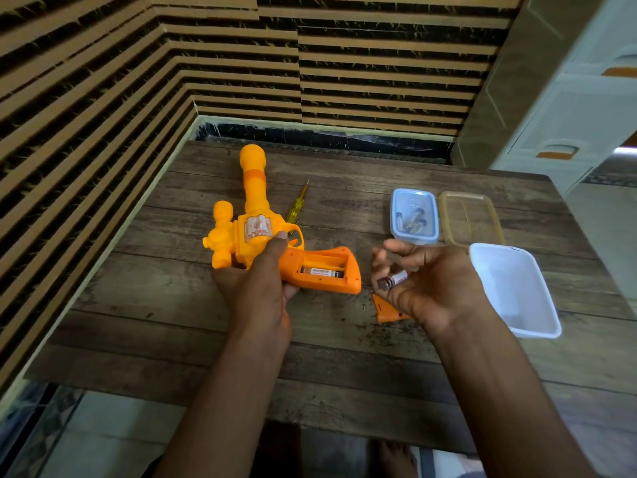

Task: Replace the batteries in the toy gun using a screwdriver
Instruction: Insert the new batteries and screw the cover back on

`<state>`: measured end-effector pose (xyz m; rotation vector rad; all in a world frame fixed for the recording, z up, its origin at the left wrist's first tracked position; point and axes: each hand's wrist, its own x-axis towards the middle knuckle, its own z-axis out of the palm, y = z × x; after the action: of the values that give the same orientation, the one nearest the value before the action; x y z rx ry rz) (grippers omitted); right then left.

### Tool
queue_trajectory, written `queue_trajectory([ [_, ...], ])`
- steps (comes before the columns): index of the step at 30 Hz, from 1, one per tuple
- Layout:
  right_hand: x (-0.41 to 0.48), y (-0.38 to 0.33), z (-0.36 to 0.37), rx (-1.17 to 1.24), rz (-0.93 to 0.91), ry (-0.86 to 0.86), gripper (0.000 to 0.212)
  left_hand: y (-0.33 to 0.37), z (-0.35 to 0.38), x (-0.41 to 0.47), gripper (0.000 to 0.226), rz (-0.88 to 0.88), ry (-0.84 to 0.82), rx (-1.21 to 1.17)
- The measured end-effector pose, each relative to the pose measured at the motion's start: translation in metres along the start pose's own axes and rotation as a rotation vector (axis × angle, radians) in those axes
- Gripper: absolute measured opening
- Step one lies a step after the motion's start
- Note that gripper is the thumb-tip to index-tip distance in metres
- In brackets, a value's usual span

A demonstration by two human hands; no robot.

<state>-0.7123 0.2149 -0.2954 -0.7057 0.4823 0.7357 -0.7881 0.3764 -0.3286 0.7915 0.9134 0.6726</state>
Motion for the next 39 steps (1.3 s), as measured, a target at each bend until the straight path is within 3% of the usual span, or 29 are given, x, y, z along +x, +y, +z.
queue_trajectory([
  [3, 0.004, 0.003, 0.001, -0.061, -0.043, -0.028, 0.042, 0.001, 0.000, 0.000, 0.060, 0.001, 0.000, 0.008],
  [6, 0.006, 0.005, 0.001, -0.142, -0.144, -0.058, 0.034, 0.001, 0.000, 0.001, 0.062, 0.002, 0.015, 0.008],
  [12, 0.000, 0.015, 0.006, -0.300, -0.474, -0.031, 0.031, -0.001, -0.001, -0.001, 0.059, 0.015, 0.011, 0.064],
  [18, 0.001, 0.031, 0.012, -0.796, -0.893, 0.011, 0.031, -0.005, -0.002, -0.004, 0.063, -0.014, 0.012, 0.080],
  [23, 0.007, 0.040, 0.010, -0.974, -0.906, -0.151, 0.029, -0.006, -0.001, -0.004, 0.060, 0.015, 0.000, 0.090],
  [26, 0.014, 0.044, 0.005, -1.108, -0.946, -0.171, 0.036, -0.006, -0.001, -0.004, 0.061, 0.038, 0.003, 0.107],
  [33, 0.021, 0.042, 0.001, -1.303, -1.016, -0.233, 0.020, -0.005, -0.002, -0.004, 0.063, 0.057, 0.010, 0.120],
  [39, 0.023, 0.036, -0.004, -1.426, -1.127, -0.317, 0.022, -0.004, -0.001, 0.000, 0.059, 0.035, 0.014, 0.093],
])
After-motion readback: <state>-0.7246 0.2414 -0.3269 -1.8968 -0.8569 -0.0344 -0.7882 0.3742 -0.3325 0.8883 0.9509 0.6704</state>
